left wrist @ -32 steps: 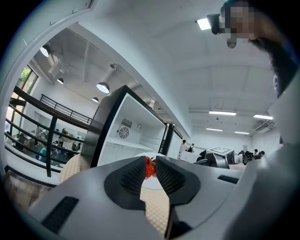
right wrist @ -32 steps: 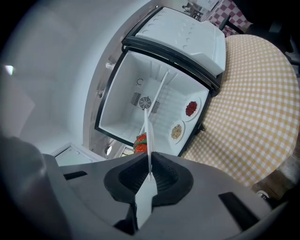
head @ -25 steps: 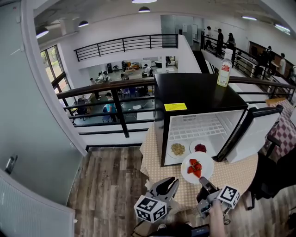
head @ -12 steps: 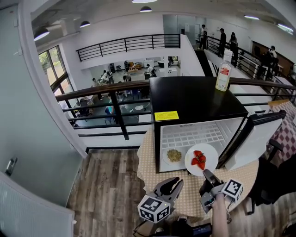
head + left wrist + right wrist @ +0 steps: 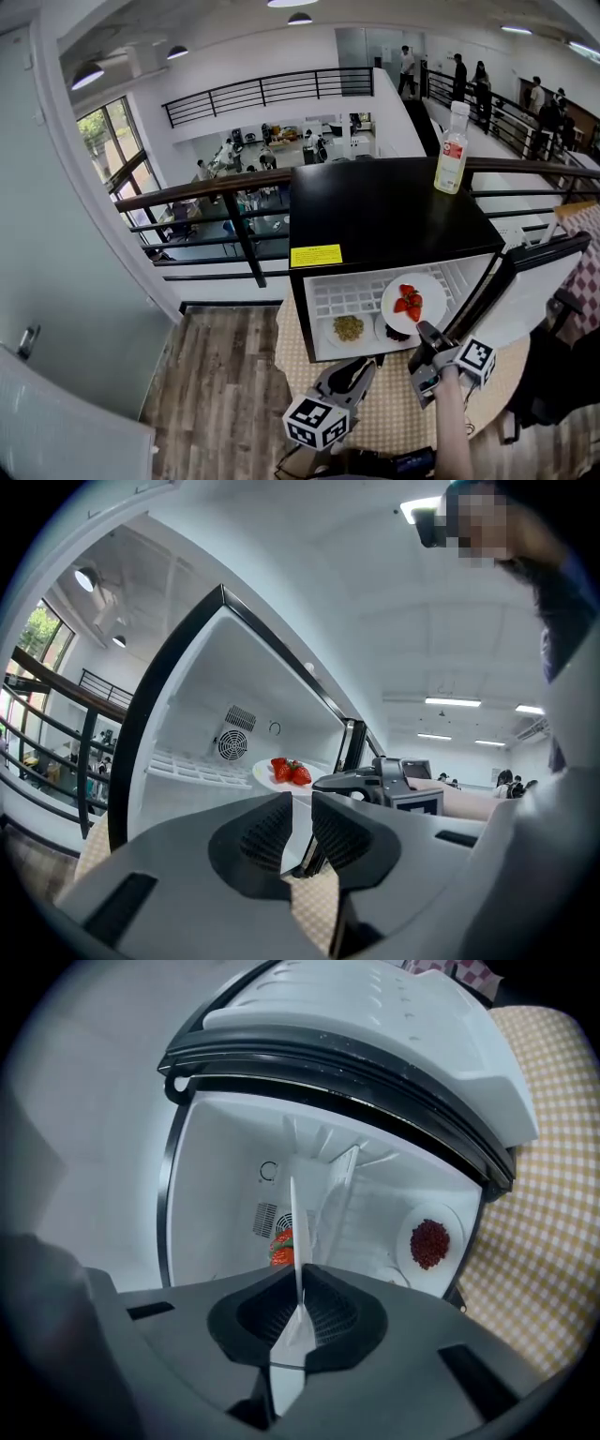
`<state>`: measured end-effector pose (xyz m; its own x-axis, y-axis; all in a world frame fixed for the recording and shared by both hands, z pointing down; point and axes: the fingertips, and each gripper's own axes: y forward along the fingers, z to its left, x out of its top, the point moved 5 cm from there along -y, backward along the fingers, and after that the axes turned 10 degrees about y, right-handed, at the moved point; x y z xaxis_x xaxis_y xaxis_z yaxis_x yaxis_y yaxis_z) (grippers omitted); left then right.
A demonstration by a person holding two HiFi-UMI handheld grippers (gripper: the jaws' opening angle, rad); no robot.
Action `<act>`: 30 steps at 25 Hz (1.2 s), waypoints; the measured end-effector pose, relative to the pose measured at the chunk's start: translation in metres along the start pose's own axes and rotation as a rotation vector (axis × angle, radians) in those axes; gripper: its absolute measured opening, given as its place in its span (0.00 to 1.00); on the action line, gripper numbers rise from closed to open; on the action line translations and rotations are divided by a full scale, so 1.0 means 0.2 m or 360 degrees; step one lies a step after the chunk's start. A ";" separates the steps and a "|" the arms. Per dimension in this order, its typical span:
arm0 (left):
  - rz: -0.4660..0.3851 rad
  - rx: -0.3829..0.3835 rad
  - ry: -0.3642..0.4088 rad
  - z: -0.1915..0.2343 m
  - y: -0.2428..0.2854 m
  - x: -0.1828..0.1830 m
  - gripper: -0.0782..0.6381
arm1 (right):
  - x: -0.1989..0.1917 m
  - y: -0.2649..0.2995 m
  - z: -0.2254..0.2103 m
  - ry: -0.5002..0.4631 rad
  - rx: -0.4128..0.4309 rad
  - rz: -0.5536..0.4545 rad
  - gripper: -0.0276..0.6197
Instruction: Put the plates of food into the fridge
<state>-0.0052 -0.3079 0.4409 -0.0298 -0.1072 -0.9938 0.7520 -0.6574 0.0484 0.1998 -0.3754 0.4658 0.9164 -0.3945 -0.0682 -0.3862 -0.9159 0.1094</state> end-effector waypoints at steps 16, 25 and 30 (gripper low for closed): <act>0.0027 0.0061 0.0033 0.05 0.14 0.02 0.19 | 0.26 0.32 0.02 0.0116 -0.0096 -0.0176 0.09; 0.0042 0.0058 0.0049 0.09 0.15 0.00 0.19 | 0.27 0.43 0.03 0.0059 -0.0132 -0.0202 0.09; 0.0042 0.0061 0.0047 0.08 0.15 0.03 0.19 | 0.29 0.43 0.09 -0.0081 -0.0158 -0.0166 0.15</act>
<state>0.0066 -0.3400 0.4386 0.0097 -0.1031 -0.9946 0.7266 -0.6826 0.0779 0.2174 -0.4786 0.4535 0.9435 -0.3030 -0.1343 -0.2744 -0.9414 0.1963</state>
